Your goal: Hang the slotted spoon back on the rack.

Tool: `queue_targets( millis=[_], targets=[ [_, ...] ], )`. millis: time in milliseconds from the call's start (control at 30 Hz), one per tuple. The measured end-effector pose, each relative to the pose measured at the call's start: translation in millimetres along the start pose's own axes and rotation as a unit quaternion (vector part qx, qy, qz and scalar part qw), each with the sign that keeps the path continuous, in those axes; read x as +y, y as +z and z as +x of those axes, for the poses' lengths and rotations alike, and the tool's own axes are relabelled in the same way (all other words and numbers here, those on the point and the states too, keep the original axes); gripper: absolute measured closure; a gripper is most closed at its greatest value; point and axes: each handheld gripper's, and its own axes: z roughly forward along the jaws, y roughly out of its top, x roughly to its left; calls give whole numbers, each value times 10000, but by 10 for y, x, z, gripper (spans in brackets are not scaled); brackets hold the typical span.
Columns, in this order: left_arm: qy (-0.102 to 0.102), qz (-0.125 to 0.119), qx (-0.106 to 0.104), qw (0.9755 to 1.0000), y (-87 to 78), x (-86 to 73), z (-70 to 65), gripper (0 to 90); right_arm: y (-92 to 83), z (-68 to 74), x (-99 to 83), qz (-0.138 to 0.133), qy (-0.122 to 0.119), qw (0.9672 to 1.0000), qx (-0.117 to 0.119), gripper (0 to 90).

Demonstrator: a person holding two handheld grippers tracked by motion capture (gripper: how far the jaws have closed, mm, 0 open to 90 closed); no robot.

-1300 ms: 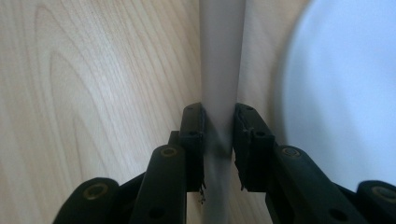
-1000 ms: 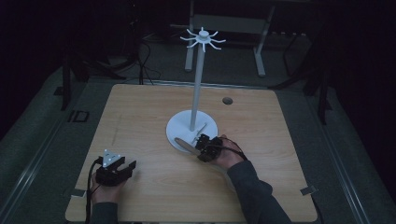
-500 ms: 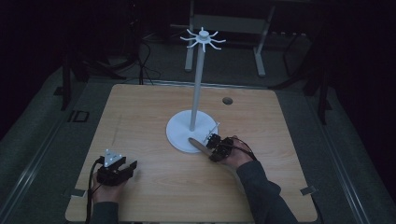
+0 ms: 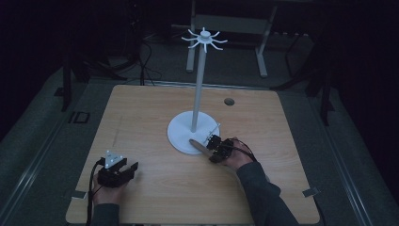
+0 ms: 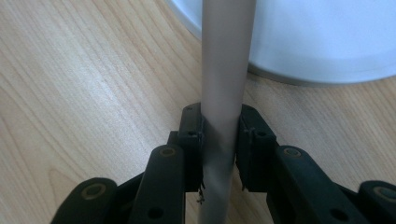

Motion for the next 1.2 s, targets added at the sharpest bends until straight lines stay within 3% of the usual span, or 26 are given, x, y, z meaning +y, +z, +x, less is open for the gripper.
queue_targets(
  millis=[333,533,867,1200],
  targets=[
    [33,17,-19,10000,21,14,-11,492,-172,-32,-54,-267,119,9995,-89,735],
    [63,23,-28,10000,30,22,-20,492,-357,-63,-96,-643,212,9975,-223,737],
    [50,2,-10,10000,20,19,-21,491,-637,-106,-166,-1326,308,9898,-413,737],
    [58,6,-5,10000,18,19,-21,491,-837,-103,-202,-1951,349,9784,-593,738]
  ],
)
